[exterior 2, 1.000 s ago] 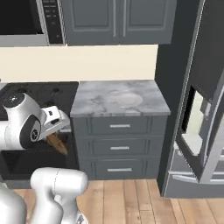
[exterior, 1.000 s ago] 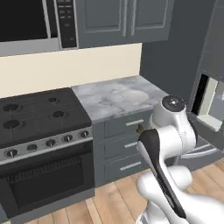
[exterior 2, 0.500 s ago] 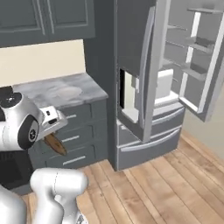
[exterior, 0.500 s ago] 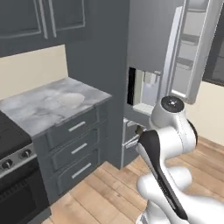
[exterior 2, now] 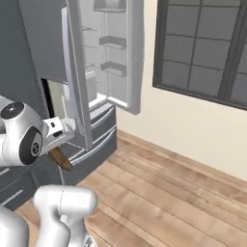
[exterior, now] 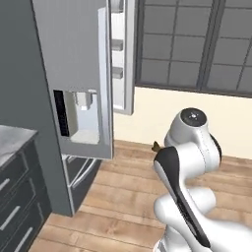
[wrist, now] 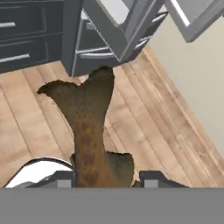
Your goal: Place the fish on the counter behind the older fish on the same shelf of the fridge to maintain FIFO order. Close the fridge door when finished.
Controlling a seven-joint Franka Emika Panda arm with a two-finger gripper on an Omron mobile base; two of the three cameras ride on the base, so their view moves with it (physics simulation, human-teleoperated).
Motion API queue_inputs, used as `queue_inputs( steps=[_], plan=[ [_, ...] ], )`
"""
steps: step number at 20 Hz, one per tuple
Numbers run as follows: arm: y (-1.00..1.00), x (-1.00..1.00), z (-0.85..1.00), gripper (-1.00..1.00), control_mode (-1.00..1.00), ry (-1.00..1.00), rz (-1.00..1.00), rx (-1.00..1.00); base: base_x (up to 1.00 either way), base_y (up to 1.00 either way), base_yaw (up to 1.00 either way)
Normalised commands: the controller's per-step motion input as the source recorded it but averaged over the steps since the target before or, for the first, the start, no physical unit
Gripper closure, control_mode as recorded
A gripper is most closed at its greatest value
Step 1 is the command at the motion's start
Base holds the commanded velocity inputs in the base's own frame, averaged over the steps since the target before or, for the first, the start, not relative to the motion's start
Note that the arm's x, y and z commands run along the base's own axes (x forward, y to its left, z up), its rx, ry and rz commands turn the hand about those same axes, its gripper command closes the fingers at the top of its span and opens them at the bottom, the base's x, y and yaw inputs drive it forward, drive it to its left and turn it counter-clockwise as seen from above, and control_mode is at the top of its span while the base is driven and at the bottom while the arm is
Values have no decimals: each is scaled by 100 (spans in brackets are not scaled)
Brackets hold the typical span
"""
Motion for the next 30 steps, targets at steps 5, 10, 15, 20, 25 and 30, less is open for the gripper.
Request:
queue_inputs(
  steps=[5, 10, 15, 20, 25, 30],
  plan=[
    [0, 0, 0, 100, 100, 0, 0, 0, 25, -30, -67],
    [0, 0, 0, 100, 100, 0, 0, 0, 96, -9, -11],
    [0, 0, 0, 100, 100, 0, 0, 0, 100, -15, 5],
    [0, 0, 0, 100, 100, 0, 0, 0, 97, -15, 25],
    [0, 0, 0, 100, 100, 0, 0, 0, 65, -2, 46],
    [0, 0, 0, 100, 100, 0, 0, 0, 21, 0, 57]
  ],
)
